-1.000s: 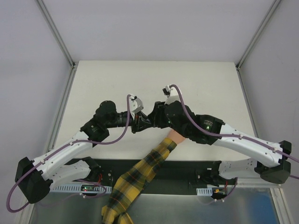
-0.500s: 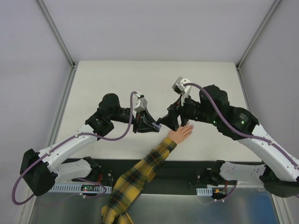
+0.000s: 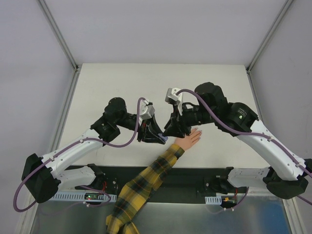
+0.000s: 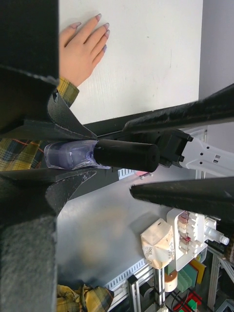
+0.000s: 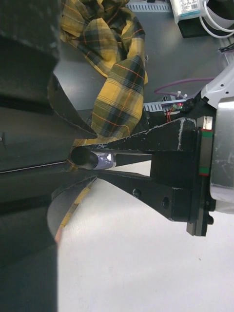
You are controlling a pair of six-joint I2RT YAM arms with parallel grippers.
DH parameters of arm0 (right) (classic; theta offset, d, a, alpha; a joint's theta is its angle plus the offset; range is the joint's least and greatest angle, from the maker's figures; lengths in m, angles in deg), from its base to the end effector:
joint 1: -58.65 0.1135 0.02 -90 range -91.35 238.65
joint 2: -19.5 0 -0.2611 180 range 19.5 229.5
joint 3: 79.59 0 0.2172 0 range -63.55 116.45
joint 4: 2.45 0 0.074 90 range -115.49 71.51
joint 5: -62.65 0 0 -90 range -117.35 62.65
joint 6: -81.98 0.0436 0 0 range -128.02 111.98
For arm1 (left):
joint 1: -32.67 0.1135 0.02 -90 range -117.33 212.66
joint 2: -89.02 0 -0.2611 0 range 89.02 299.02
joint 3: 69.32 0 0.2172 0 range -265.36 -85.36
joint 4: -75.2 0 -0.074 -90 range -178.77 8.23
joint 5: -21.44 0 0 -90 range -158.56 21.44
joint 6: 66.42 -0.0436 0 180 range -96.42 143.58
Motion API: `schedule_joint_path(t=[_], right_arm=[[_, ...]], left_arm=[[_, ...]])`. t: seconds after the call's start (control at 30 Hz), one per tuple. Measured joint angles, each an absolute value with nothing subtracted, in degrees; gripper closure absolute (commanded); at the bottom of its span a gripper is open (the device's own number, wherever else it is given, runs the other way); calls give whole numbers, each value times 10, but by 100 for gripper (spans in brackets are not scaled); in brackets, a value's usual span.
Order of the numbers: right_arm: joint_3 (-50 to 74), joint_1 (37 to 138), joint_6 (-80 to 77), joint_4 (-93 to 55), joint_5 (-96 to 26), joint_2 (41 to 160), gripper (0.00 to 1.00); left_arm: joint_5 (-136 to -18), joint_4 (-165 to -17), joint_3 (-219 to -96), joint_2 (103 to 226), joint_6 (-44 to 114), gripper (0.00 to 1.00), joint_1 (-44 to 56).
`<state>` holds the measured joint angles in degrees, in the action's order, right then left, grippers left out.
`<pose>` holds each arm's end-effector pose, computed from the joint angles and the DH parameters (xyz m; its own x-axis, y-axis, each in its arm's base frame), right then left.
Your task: Paint the nails
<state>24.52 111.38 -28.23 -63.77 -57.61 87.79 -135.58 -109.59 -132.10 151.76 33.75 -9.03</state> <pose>0.1038 0.1727 0.4351 0.0880 -0.3772 -0.9220 -0.9936 0.0328 -0.1082 0.1288 -0.1685 0.3534 -0.1049 0.0012 -0.9945 0.9409 -0.3237 -0.0996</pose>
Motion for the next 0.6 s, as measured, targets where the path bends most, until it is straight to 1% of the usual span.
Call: schedule_joint_path(t=[0.1,0.2,0.23,0.27,0.3,0.4,0.5,0.6], right_arm=[[245,1114,-285,-642,-585,883,77],[245,1113,-286,-642,-587,884,80],[245,1112,-286,-642,-587,884,85],[245,1112,-286,-642,-587,884,87],[244,1112,-286,-641,-587,884,92],[237,1111,-284,-633,-587,883,99],[218,1110,-275,-611,-583,875,100],[183,1116,-243,-571,-548,857,99]], left_arm=[[-1357,-1096,-1321,1518,340,100,-90],[-1358,-1096,-1321,1518,342,100,-90],[-1358,-1096,-1321,1518,343,100,-90],[-1358,-1096,-1321,1518,343,100,-90],[-1358,-1095,-1321,1518,343,100,-90],[-1352,-1091,-1321,1517,344,100,-90],[-1335,-1077,-1321,1515,340,100,-90],[-1285,-1050,-1314,1498,322,100,-90]])
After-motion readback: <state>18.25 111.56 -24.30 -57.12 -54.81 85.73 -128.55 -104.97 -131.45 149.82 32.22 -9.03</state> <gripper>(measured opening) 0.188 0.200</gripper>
